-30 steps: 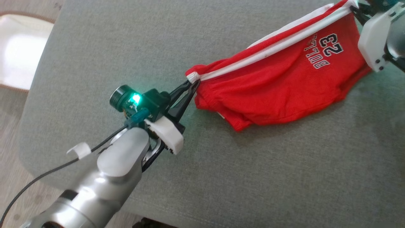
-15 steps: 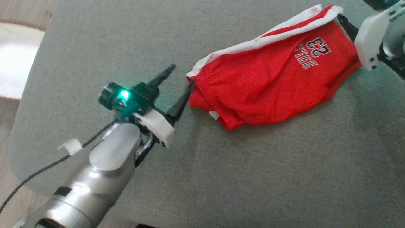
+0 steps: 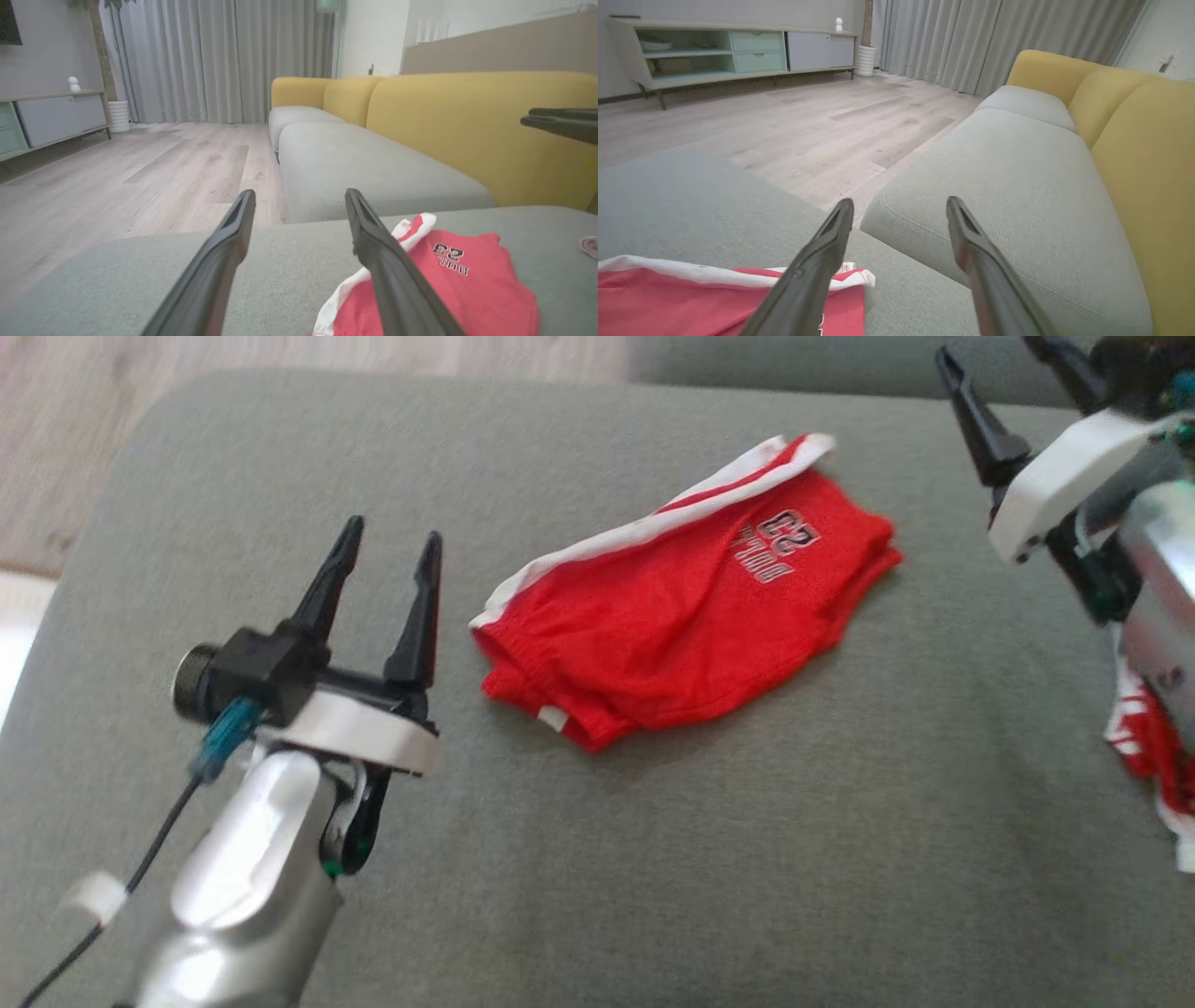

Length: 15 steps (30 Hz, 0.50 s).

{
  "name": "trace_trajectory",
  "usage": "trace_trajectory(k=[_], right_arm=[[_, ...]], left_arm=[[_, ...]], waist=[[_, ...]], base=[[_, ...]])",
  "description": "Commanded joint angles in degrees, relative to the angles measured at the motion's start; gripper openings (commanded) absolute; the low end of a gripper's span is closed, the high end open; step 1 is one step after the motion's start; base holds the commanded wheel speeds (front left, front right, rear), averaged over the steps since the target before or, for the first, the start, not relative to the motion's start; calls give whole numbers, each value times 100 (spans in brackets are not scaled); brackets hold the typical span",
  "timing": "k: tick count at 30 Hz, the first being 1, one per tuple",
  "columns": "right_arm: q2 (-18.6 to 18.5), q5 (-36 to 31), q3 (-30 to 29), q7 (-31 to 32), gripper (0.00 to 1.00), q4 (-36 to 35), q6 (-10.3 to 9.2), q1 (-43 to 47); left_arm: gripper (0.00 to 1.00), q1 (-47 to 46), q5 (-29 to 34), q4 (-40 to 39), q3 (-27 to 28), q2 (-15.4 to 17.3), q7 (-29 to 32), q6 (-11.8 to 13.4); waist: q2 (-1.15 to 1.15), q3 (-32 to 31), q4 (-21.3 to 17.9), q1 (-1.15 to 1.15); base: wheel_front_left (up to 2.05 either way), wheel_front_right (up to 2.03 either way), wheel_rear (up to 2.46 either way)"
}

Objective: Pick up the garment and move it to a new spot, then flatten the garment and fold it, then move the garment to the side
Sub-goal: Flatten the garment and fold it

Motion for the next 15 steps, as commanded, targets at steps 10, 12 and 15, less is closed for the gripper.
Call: trace_trajectory(k=[10,12,15], right_arm=[[264,-1128,-2441,-95,100,-1196,-6,1908],[408,-1497,-2978,-95,100,-1460,-6,2443],[742,-2020,-3766,-95,100,-1851,-6,3265]], left_arm=[[100,1229,393,-990,1161,-175,-52,66],[100,1494,483,-1076,1270,-310,-52,37],[100,1885,623,-1172,1432,-514,-52,-25]], waist=[[0,-791,-689,1],[0,-881,-747,1],[0,-1008,-821,1]], base=[[0,0,0],[0,0,0],[0,0,0]])
